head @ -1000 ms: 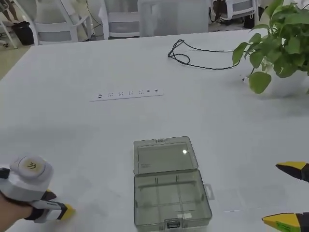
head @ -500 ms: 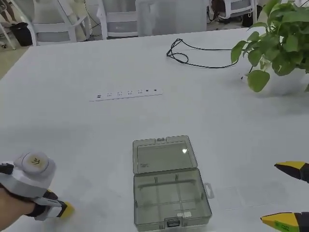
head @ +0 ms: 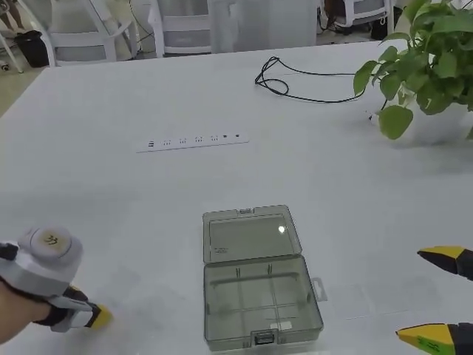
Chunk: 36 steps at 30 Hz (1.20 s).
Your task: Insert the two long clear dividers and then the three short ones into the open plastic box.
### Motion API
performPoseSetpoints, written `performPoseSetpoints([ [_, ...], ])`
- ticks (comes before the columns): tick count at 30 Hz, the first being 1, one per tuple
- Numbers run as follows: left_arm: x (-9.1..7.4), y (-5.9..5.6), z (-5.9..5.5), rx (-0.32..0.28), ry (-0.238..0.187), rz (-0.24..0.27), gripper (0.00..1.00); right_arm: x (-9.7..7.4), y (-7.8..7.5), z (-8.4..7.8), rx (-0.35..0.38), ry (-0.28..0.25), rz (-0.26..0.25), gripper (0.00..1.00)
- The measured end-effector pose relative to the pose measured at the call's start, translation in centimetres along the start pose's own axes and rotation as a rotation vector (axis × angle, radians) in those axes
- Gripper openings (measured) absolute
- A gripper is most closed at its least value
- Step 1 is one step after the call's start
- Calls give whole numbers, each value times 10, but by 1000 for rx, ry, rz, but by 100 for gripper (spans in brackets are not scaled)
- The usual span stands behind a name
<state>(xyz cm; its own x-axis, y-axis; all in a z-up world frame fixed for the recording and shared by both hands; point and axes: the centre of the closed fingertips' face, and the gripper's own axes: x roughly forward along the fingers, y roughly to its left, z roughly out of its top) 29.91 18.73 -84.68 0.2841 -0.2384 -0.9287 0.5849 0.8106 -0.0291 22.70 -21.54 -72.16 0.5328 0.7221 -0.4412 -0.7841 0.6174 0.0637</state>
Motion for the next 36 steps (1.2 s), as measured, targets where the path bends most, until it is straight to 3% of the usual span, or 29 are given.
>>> performPoseSetpoints([
  [9, -1, -1, 0, -18, 13, -15, 30, 0, 2, -1, -1, 10, 5, 76],
  [13, -3, -3, 1, -34, -6, -27, 30, 1, 2, 0, 2, 12, 6, 75],
  [15, -5, -6, 5, -70, -40, -38, 30, 2, 3, 5, 6, 3, 9, 74],
  [18, -9, -7, 6, -79, -60, -42, 30, 5, 3, 13, 11, -13, 8, 73],
  [23, -22, -11, 15, -136, -139, -57, 30, 10, 4, 31, 16, -46, 6, 70],
  [25, -30, -16, 22, -160, -188, -68, 30, 12, 6, 42, 17, -64, 7, 69],
  [34, -69, -50, 60, -229, -405, -146, 30, 31, 26, 96, 14, -144, 36, 57],
  [36, -78, -59, 69, -231, -443, -163, 30, 38, 32, 109, 51, -165, 48, 55],
])
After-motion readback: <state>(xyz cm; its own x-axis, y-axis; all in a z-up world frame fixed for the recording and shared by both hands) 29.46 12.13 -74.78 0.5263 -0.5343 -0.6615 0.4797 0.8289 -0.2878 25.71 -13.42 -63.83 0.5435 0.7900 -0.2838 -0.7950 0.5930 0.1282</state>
